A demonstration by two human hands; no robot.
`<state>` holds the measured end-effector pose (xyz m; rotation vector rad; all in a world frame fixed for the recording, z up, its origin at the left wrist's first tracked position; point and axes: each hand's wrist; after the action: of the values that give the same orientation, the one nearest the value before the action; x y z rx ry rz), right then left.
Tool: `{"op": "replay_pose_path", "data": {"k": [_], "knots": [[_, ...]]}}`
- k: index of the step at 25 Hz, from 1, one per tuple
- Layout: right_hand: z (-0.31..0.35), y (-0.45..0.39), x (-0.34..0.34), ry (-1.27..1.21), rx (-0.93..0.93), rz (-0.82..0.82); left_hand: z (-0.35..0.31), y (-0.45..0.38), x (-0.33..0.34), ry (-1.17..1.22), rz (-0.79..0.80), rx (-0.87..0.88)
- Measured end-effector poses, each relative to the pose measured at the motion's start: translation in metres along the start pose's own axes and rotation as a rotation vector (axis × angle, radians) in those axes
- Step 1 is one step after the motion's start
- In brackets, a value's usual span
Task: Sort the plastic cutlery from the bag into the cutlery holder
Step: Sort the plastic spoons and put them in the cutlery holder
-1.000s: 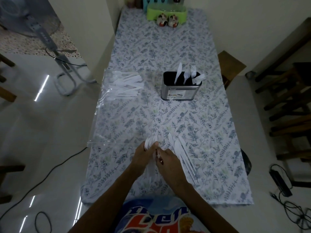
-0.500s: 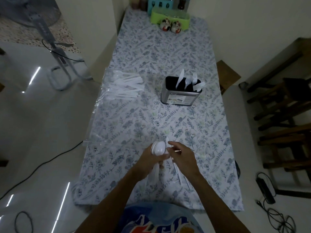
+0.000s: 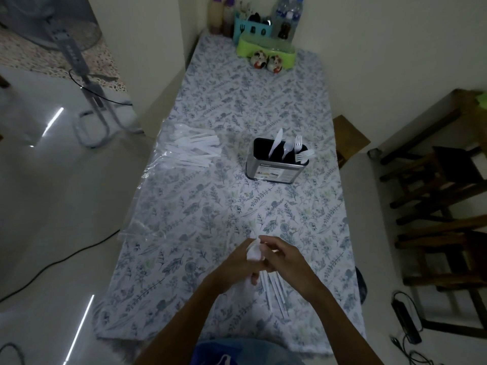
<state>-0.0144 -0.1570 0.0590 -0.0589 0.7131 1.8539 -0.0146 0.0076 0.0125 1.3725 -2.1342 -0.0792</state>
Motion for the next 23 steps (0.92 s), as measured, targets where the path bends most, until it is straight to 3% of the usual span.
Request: {"op": "replay_pose_path", "data": {"k": [6, 13, 16, 19, 23], "knots": [[-0.001, 0.004, -0.046, -0.068, -0.069, 0.141, -0.017, -0.019, 0.034, -0.087, 0.117, -0.102], [-0.008, -0.01, -0.09, 0.048, -0.16, 0.217, -0.034, -0.03, 0.074, -0.118, 0.093, 0.035], [-0.017, -0.018, -0.103, 0.093, -0.163, 0.191, -0.018, -0.026, 0.069, -0.262, -0.028, -0.031], [-0.025, -0.025, -0.11, 0.18, -0.174, 0.129, 0.014, -0.026, 0.07, -0.681, -0.243, -0.023], [-0.022, -0.029, -0.104, 0.267, -0.224, 0.107, 0.031, -0.033, 0.095, -0.662, -0.436, 0.085]]}}
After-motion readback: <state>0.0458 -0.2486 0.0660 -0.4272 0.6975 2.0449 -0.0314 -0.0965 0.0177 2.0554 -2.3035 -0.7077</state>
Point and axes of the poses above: each hand's wrist, its own y-axis away from the middle knuckle, its own x-axis out of the palm, z = x × y, and after that the axes turned 12 degrees about y, right-handed
